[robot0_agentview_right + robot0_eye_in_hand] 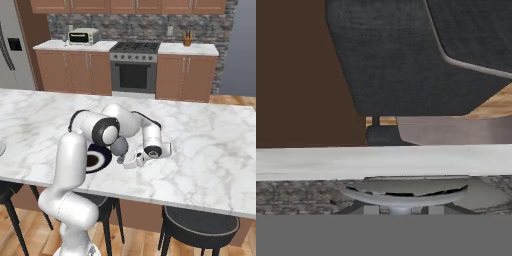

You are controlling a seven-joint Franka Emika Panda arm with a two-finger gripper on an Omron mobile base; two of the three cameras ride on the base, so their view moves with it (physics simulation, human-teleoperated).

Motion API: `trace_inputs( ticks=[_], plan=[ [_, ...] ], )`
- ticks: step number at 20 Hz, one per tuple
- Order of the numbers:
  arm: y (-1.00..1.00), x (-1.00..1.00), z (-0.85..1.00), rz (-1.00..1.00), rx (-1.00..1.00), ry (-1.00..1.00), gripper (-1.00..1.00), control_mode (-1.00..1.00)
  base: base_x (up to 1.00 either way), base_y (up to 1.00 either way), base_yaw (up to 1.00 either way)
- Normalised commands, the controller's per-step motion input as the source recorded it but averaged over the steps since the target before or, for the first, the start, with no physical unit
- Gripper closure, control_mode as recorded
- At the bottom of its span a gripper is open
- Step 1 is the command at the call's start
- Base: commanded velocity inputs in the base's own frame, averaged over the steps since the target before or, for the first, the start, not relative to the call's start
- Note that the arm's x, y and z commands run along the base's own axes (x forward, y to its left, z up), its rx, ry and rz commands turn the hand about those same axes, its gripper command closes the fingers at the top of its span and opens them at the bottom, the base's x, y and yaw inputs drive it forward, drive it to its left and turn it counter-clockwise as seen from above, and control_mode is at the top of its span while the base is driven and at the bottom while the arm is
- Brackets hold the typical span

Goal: Retrieve the wine glasses from the counter and place one next to each plate.

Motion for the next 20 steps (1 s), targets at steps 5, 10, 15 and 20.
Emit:
trace_inputs(
  ticks=[5,10,15,20],
  plan=[
    [-0.01,0.04,-0.62,0.04,0.00,-0.17,1.00,-1.00,0.00,0.00,0.00],
    [0.00,0.00,-0.56,0.00,-0.02,-0.02,-1.00,-1.00,0.00,0.00,0.00],
    [-0.02,0.00,-0.14,0.00,0.00,0.01,-1.00,-1.00,0.00,0.00,0.00],
    [-0.06,0.00,0.00,0.00,0.00,0.00,-1.00,-1.00,0.00,0.00,0.00]
  ],
)
